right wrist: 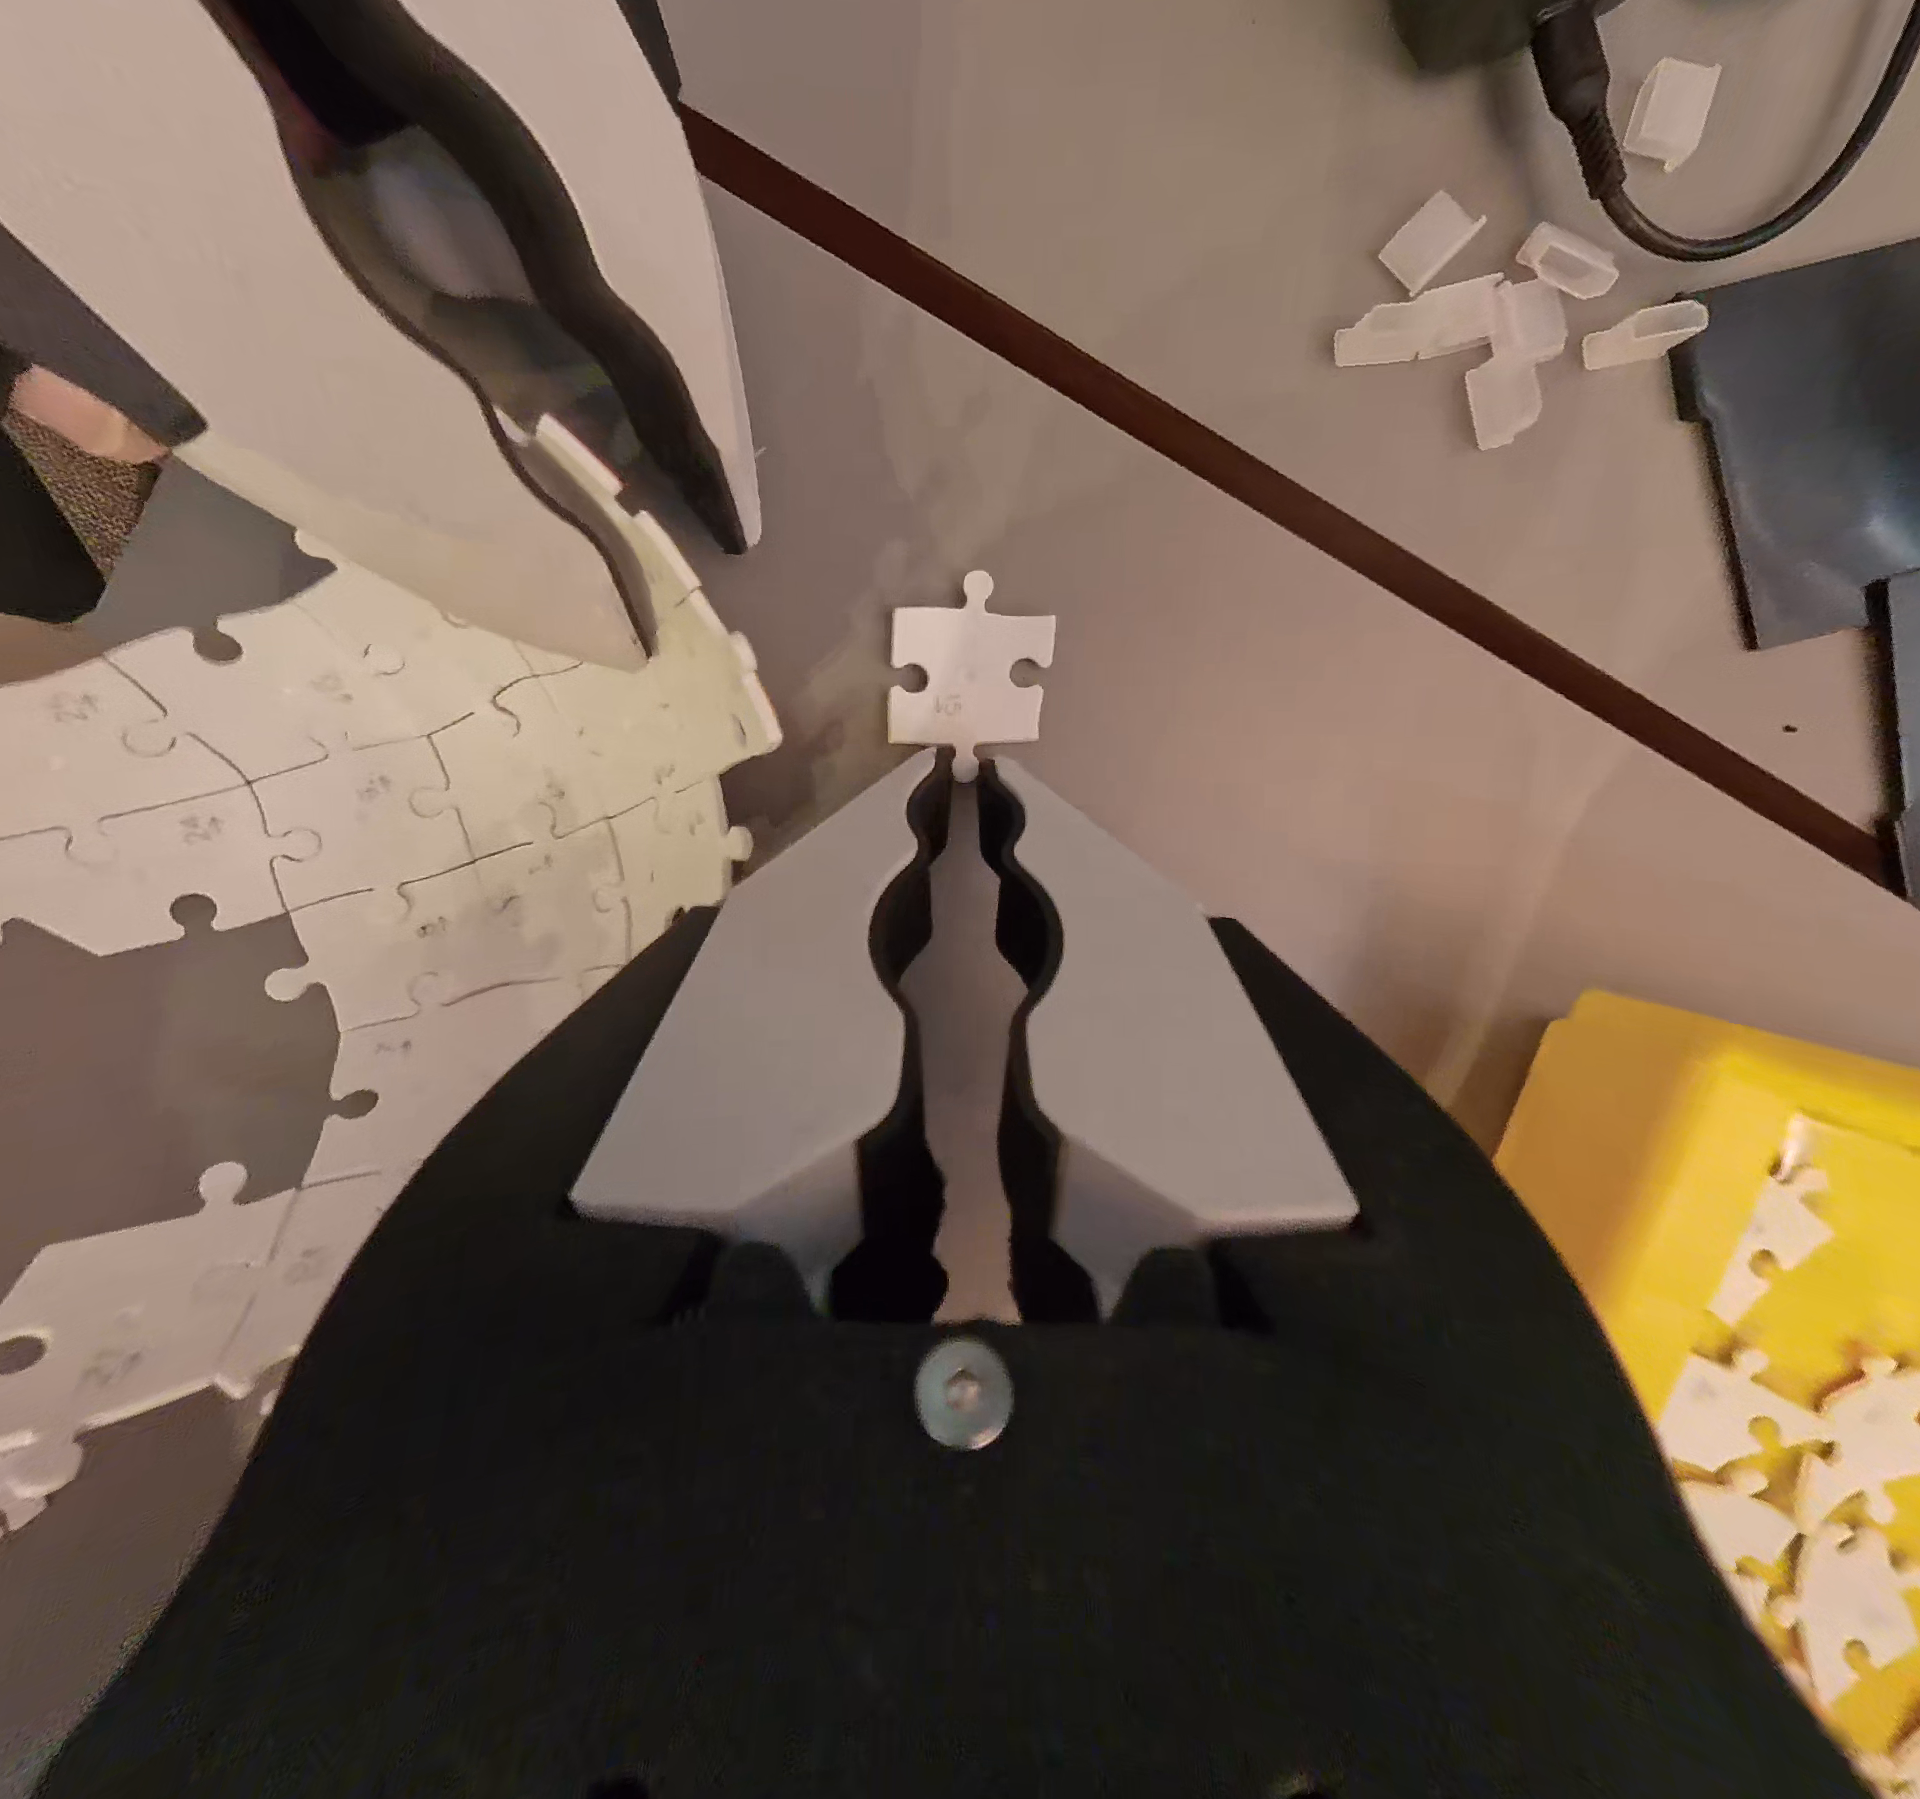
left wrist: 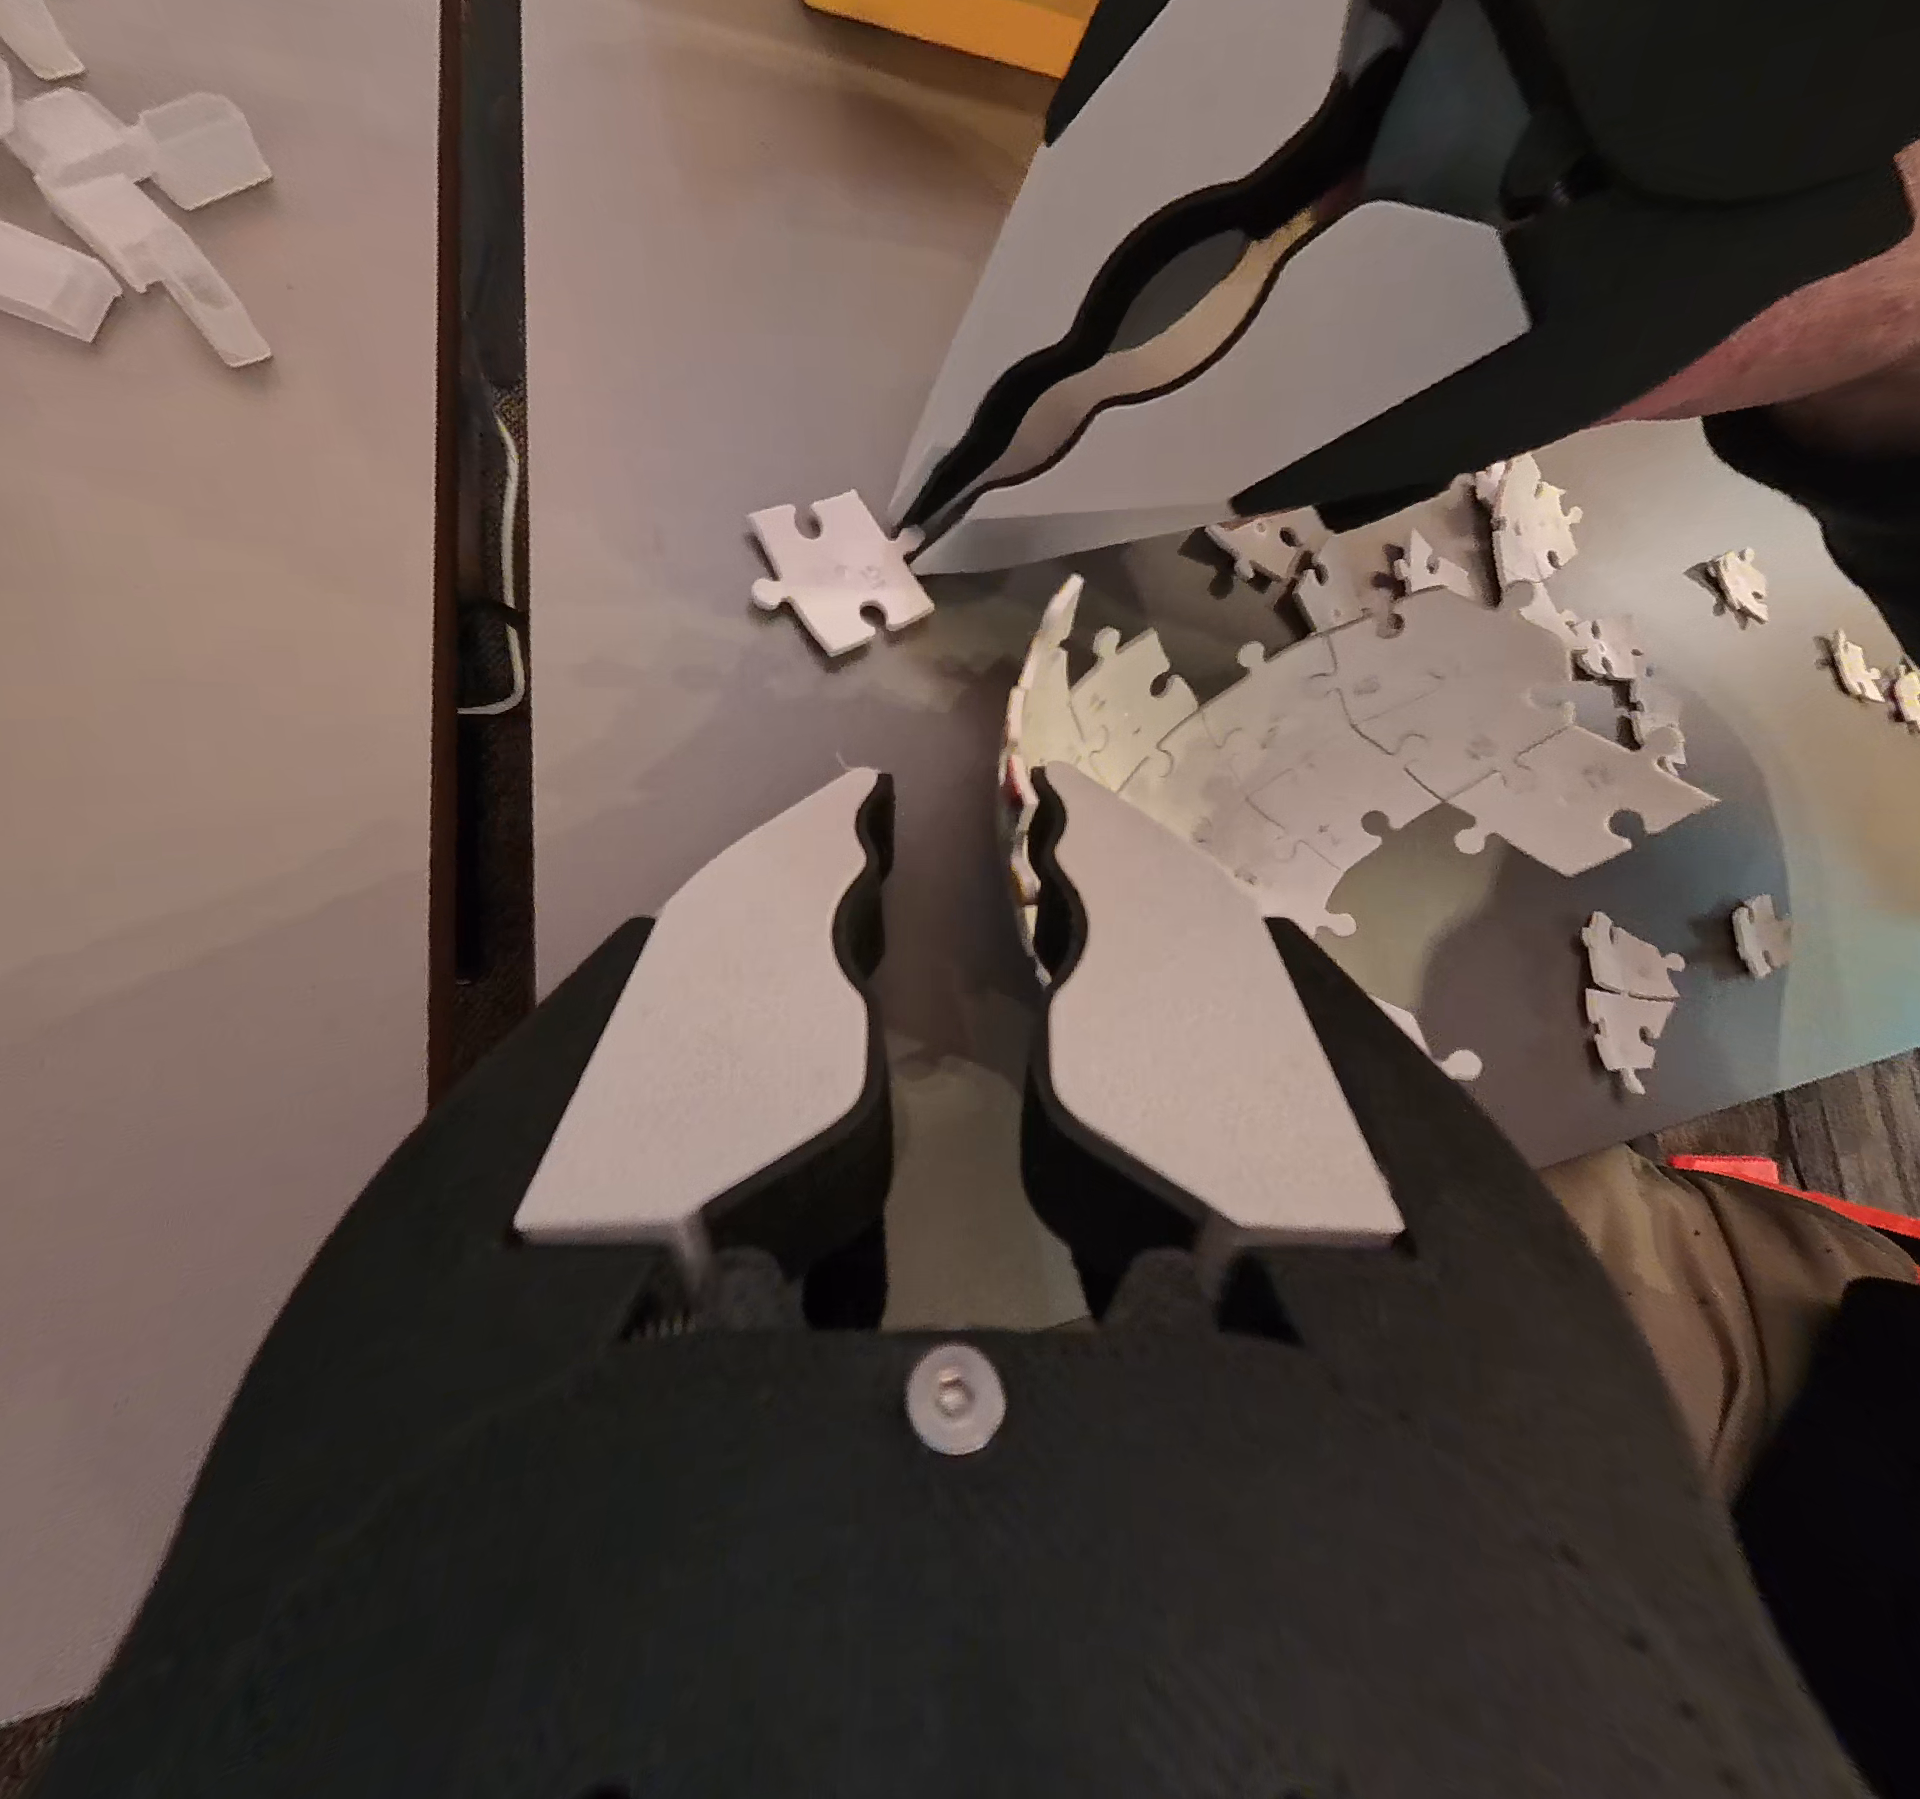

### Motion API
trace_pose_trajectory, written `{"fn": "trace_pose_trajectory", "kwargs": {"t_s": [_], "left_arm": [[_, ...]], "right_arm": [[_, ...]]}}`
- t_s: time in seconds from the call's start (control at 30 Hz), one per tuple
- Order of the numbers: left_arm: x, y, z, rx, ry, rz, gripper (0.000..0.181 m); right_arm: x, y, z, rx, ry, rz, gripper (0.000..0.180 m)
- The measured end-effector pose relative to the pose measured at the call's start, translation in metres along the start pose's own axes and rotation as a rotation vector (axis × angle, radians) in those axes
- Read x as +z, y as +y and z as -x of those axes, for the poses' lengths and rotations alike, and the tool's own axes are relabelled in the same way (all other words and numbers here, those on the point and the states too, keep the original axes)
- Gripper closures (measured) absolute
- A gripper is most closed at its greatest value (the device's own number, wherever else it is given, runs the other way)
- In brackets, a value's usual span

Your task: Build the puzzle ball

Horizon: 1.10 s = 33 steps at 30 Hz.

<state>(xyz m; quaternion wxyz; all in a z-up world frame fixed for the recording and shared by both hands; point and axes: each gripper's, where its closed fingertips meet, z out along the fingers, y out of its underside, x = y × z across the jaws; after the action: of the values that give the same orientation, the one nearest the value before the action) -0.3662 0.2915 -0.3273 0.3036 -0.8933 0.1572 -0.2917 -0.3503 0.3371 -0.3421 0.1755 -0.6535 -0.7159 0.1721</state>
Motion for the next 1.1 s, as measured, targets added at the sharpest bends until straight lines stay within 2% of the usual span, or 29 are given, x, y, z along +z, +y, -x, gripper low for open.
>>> {"fn": "trace_pose_trajectory", "kwargs": {"t_s": [0.3, 0.5, 0.83, 1.1], "left_arm": [[-0.005, -0.007, -0.003, 0.059, -0.004, 0.010, 0.142], [-0.005, -0.013, -0.010, 0.148, 0.002, 0.081, 0.128], [0.004, -0.015, -0.018, 0.212, 0.090, 0.217, 0.142], [0.011, -0.015, -0.021, 0.213, 0.146, 0.264, 0.152]], "right_arm": [[-0.027, 0.006, -0.002, -0.014, 0.052, -0.043, 0.177], [-0.049, 0.016, 0.011, -0.090, 0.086, -0.060, 0.177], [-0.054, 0.012, 0.028, -0.262, 0.141, -0.070, 0.177], [-0.047, 0.012, 0.028, -0.312, 0.163, -0.042, 0.177]]}}
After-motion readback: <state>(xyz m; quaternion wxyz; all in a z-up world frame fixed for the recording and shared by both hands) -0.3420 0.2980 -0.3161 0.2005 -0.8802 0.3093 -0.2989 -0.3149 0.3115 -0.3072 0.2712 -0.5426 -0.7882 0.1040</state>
